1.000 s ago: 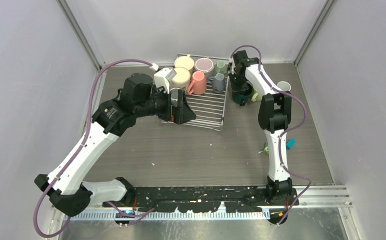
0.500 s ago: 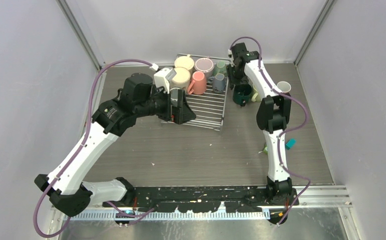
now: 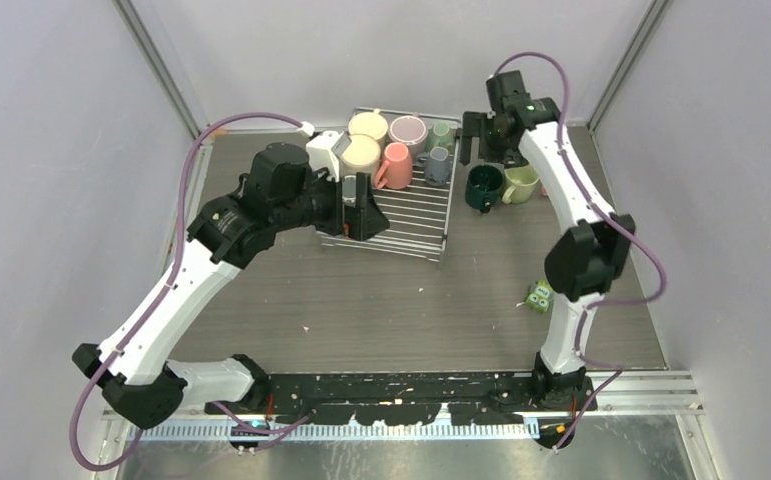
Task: Unload the cups from the dish rack
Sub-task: Place the cup at the corner of the board, then unload the cup from the dish rack.
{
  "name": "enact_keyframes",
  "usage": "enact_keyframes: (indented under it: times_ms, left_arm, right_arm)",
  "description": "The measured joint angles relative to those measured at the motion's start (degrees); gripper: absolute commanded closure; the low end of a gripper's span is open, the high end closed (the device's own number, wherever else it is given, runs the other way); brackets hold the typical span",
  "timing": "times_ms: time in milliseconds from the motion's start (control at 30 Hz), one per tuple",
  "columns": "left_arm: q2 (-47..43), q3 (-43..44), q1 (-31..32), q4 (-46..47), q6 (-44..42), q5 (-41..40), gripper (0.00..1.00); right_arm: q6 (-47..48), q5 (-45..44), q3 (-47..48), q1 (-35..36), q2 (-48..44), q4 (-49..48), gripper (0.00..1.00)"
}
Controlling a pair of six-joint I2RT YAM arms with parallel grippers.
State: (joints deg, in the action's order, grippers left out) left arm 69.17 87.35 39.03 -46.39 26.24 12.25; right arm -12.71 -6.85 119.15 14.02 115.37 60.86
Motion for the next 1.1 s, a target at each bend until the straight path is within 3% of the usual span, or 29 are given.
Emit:
enact_keyframes:
  times_ms: [267, 500, 867, 1100]
  left_arm:
    - [4.13, 1.03, -0.81, -0.13, -4.22, -11.1, 0.0]
    - [9.99, -0.74, -5.84, 2.84, -7.02, -16.28, 0.0]
    - [16.59, -13.84, -16.0, 21.07, -9.79, -11.56, 0.0]
    - [20.35, -18.18, -19.17, 30.67, -11.65, -7.02, 0.0]
  right_arm:
    - [-9.73, 3.56, -16.9, 0.85, -21.77, -9.92, 0.0]
    - [-16.5, 7.34, -28.09, 0.92, -31.15, -16.37, 0.0]
    - [-19.45, 10.86, -35.01, 0.94, -37.92, -21.92, 0.0]
    - [-19.8, 12.22, -37.86, 1.03, -38.25, -23.58, 0.0]
